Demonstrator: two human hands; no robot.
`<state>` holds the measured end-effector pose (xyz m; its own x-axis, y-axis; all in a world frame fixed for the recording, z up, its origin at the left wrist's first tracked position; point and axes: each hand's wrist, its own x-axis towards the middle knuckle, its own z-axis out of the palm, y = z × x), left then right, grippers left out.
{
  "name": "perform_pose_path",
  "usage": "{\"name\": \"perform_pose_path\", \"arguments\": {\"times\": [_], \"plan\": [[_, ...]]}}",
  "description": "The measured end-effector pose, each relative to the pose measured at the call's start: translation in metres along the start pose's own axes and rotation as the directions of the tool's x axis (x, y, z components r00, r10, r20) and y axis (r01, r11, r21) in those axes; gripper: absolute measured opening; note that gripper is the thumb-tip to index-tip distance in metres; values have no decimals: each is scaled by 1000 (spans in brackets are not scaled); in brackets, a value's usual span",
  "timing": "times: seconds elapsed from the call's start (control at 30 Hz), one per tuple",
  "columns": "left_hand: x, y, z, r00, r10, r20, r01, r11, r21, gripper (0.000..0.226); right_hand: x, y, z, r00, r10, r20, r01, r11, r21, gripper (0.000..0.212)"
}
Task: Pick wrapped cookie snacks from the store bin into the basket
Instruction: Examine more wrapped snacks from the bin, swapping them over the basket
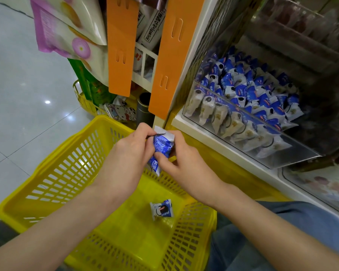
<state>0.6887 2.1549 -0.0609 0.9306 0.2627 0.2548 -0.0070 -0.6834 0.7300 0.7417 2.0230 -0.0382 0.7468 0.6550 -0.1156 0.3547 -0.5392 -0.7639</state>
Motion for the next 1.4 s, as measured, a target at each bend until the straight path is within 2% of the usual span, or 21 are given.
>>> {"name": "perform_pose_path", "arguments": {"times": [0.13,0.2,0.33,0.4,0.5,0.6,0.67,0.73,0.83,0.9,0.97,1.0,1.1,1.23,1.4], "plan": [[4,0,2,998,-32,-45,26,992,-123,9,1,1,-1,999,-29,-38,29,1000,7,27],[4,-2,4,999,-29,-14,27,990,-135,13,1,3,0,998,-21,-56,21,1000,4,29],[-1,-5,14,993,-47,110,55,996,-74,45,1,6,2,998,20,-63,-20,1000,-10,40],[0,-7,15,989,-67,134,80,992,-100,51,1,7,2,997,30,-69,-32,999,-14,42],[2,-10,13,987,-68,143,91,982,-165,46,1,7,2,997,6,-71,-9,999,-52,42],[3,-9,11,992,-92,81,109,963,-245,35,3,6,-2,999,-25,-42,23,998,-52,43],[8,-9,9,977,-203,62,211,898,-385,31,5,4,-6,999,-45,-14,46,998,49,42],[14,-4,5,941,-326,95,321,764,-559,31,6,3,-10,999,-49,-14,51,984,171,38],[18,7,-1,910,-387,150,386,657,-647,27,10,5,-13,999,20,-47,-3,944,329,47],[19,12,-1,879,-411,242,454,565,-689,26,12,5,-15,993,104,-54,-69,892,446,48],[21,17,-4,819,-412,399,562,442,-699,36,14,5,-19,990,111,-82,-63,890,452,33],[21,19,-6,806,-378,456,588,418,-693,39,14,4,-21,989,101,-108,-42,893,448,24],[19,26,-6,832,-214,512,537,542,-646,28,12,3,-27,974,83,-212,28,880,475,9],[22,29,-2,867,-187,461,470,614,-634,21,2,4,-35,938,-3,-348,150,906,395,4],[30,34,5,927,-100,362,311,744,-591,26,-11,3,-49,914,-37,-405,197,911,362,10]]}}
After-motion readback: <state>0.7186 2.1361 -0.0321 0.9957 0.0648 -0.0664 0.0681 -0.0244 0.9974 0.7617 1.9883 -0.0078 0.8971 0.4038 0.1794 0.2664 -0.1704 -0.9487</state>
